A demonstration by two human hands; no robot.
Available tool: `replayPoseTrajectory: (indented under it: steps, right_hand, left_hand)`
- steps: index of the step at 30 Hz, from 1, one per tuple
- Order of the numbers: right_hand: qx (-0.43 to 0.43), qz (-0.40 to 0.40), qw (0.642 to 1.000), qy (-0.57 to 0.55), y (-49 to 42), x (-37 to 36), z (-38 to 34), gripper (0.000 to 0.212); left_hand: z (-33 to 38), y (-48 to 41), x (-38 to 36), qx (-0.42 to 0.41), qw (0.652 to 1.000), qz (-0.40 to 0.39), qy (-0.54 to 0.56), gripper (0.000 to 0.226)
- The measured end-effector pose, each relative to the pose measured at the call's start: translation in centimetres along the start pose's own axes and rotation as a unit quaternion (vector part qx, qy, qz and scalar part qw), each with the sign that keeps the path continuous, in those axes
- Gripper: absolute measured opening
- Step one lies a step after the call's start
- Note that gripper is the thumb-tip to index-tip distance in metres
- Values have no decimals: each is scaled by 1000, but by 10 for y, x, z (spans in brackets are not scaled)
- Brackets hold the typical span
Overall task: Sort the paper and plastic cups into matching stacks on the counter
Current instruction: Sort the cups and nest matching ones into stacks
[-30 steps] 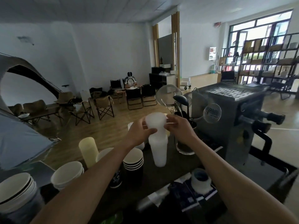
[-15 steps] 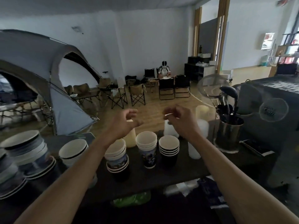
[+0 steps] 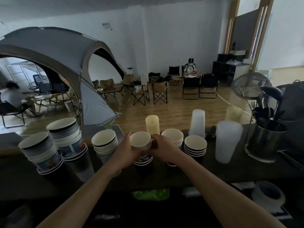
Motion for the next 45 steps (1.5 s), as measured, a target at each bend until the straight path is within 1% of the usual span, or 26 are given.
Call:
replayPoseTrajectory:
  steps: [2, 4, 7, 10, 12, 15, 16, 18, 22, 24, 26, 27, 29, 30, 32, 33, 34, 35, 37, 38, 39, 40, 41, 42, 45]
  right_hand:
    - [6, 19, 1000, -18, -1, 1, -2, 32]
    - [2, 35, 999, -32, -8, 11, -1, 35]
    - [25, 52, 998, -38, -16, 45, -12, 38]
    - [53, 109, 990, -71, -18, 91, -23, 40]
    - [65, 146, 984, -72, -15, 118, -25, 40]
    - [48, 181, 979, -79, -11, 138, -9, 42]
    - [33, 188, 979, -75, -9, 139, -1, 42]
    - [-2, 194, 979, -65, -6, 137, 19, 41]
    - [-56, 164, 981, -91, 1, 120, 49, 40]
    - [-74, 144, 984, -71, 3, 108, 61, 39]
    - [-92, 128, 986, -53, 5, 97, 69, 39]
    - [-106, 127, 985, -46, 6, 95, 71, 42]
    - [-121, 153, 981, -22, 10, 97, 70, 53]
    - [-115, 188, 975, -6, 13, 101, 65, 51]
    - [-82, 265, 961, -7, 23, 104, 46, 36]
    - [-59, 279, 958, -32, 27, 101, 37, 29]
    - [-34, 265, 962, -55, 30, 93, 27, 24]
    - [-9, 229, 971, -63, 33, 82, 17, 21]
    - [19, 121, 992, -38, 35, 49, 5, 23]
    - [25, 63, 997, -23, 35, 29, 3, 28]
    - [25, 18, 999, -10, 34, 10, 3, 32]
    - [24, -11, 1000, -2, 34, -7, 4, 34]
    - [12, -24, 1000, 4, 32, -23, 8, 36]
    - [-3, -25, 1000, 6, 31, -36, 13, 42]
    - [-44, -20, 999, 3, 25, -54, 23, 59]
  left_hand:
    - [-4, -2, 6, -22, 1000, 6, -2, 87]
    - [8, -5, 16, -43, 999, 13, -4, 72]
    - [46, -14, 36, -87, 996, 26, -9, 63]
    - [88, -31, 52, -136, 990, 38, -12, 83]
    - [112, -40, 52, -164, 986, 39, -10, 88]
    - [132, -55, 37, -184, 982, 39, -11, 109]
    - [133, -59, 29, -178, 984, 30, -13, 116]
    - [129, -67, 12, -158, 987, -3, -6, 121]
    - [103, -77, -19, -103, 992, -66, 24, 117]
    - [93, -74, -29, -86, 993, -83, 14, 115]
    - [85, -72, -36, -72, 991, -108, 12, 107]
    - [81, -72, -37, -56, 992, -115, 21, 104]
    - [70, -71, -33, -35, 992, -112, 36, 104]
    - [65, -70, -30, -33, 993, -105, 40, 104]
    - [51, -65, -20, -28, 995, -91, 35, 99]
    - [44, -62, -16, -23, 996, -86, 27, 96]
    - [35, -58, -14, -16, 996, -88, 13, 93]
    - [26, -52, -13, -5, 996, -94, -3, 89]
    - [8, -40, -16, 11, 992, -116, -50, 79]
    - [-2, -35, -17, 13, 990, -124, -65, 79]
    - [-11, -31, -18, 14, 990, -126, -66, 86]
    - [-19, -29, -18, 15, 990, -122, -68, 94]
    - [-25, -25, -17, 18, 991, -115, -70, 99]
    - [-28, -21, -16, 20, 991, -105, -76, 99]
    - [-38, -14, -16, 18, 994, -69, -77, 93]
Point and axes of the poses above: each hand's wrist, its own y-axis away from the middle knuckle, its own x-axis out of the back of the hand, z = x × y, the point moved 2 cm from there along -y, towards the middle knuckle, and after that the axes turned 8 degrees about y, right-handed, at the moved point
